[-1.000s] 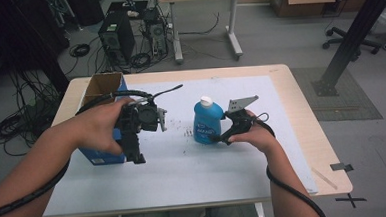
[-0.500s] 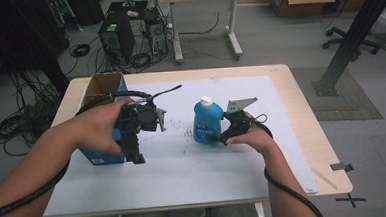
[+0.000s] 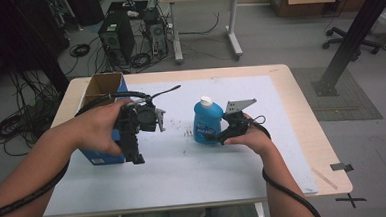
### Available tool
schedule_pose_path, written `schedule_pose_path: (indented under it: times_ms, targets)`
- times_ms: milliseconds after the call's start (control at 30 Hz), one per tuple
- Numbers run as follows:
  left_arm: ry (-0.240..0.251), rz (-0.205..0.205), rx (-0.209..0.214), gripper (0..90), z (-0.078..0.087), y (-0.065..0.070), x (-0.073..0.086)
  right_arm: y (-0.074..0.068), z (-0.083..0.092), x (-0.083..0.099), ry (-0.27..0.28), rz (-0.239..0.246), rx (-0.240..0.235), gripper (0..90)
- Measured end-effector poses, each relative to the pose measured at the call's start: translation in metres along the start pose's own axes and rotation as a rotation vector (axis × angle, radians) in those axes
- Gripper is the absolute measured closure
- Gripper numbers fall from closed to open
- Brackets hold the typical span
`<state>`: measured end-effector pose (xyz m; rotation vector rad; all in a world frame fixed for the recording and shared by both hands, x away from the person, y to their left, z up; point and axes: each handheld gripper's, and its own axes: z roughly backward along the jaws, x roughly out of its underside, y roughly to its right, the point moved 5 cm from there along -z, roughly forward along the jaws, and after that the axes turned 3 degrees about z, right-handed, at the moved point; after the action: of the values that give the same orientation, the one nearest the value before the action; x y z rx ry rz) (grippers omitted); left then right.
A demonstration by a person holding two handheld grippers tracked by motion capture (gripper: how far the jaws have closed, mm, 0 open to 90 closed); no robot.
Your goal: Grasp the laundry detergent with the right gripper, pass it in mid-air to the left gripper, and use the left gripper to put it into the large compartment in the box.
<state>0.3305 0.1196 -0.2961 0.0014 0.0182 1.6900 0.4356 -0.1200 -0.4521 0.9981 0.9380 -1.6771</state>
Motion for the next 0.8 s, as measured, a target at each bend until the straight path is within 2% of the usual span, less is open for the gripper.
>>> schedule_pose_path:
  times_ms: [800]
  targets:
    - [-0.007, 0.008, -0.010, 0.2, -0.0022, -0.0019, -0.0013, -0.0002, -0.0039, -0.0002, 0.001, 0.027, 0.008, 17.7]
